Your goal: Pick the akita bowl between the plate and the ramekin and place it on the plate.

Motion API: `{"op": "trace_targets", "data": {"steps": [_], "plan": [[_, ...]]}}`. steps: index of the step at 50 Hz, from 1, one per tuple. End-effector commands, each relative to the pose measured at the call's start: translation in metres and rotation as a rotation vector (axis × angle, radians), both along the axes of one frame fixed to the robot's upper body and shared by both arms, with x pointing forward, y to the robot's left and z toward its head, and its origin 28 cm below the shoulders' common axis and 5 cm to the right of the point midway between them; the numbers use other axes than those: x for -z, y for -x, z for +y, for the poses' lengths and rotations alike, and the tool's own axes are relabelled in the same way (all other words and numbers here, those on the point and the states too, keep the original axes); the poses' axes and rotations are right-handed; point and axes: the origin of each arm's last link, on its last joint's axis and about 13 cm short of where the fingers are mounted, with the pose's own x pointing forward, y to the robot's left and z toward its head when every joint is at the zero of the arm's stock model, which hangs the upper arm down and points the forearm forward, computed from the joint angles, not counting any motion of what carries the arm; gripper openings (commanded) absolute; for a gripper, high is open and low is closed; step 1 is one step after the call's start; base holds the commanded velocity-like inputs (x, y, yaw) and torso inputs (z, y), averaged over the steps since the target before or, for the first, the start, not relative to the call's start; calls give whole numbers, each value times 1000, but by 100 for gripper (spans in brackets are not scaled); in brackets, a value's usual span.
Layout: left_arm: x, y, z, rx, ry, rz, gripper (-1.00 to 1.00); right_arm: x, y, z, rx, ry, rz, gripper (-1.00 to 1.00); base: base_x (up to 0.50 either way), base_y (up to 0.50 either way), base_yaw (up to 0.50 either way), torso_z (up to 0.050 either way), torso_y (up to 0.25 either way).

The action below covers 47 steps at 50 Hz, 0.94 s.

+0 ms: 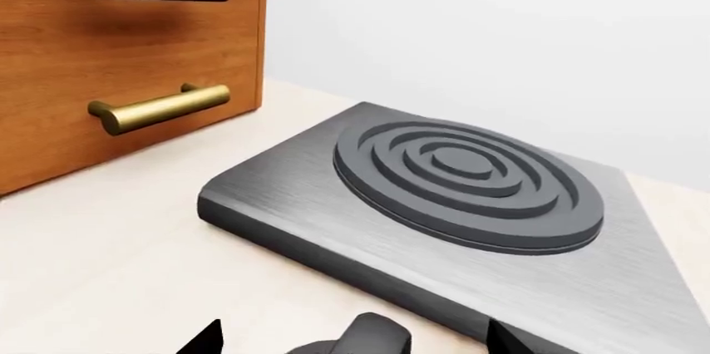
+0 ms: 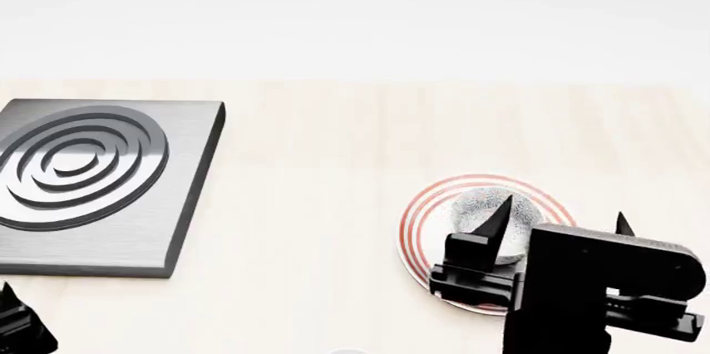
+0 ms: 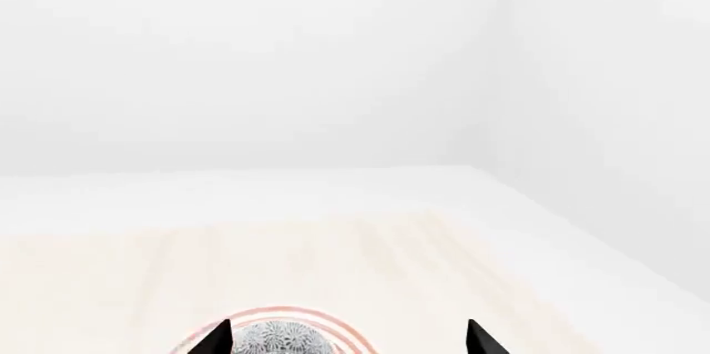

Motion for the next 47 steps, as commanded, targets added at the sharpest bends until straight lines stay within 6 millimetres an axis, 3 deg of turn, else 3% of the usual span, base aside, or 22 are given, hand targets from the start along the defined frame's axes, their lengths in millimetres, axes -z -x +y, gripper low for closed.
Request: {"op": "trace_targets", "data": {"steps": [1,14,20,47], "plan": [[3,-2,0,0,-1,0,100,18,17,-2,9,52,-30,100,0,0,0,0,0],[6,-2,0,1,-3,-2,100,23,28,-5,54,43,-90,100,0,0,0,0,0],[-5,3,-2,0,-4,-2,100,26,32,-7,90,51,-131,100,0,0,0,0,0],[-5,3,1,6,-2,-13,100,11,49,-16,176,33,-167,100,0,0,0,0,0]]}}
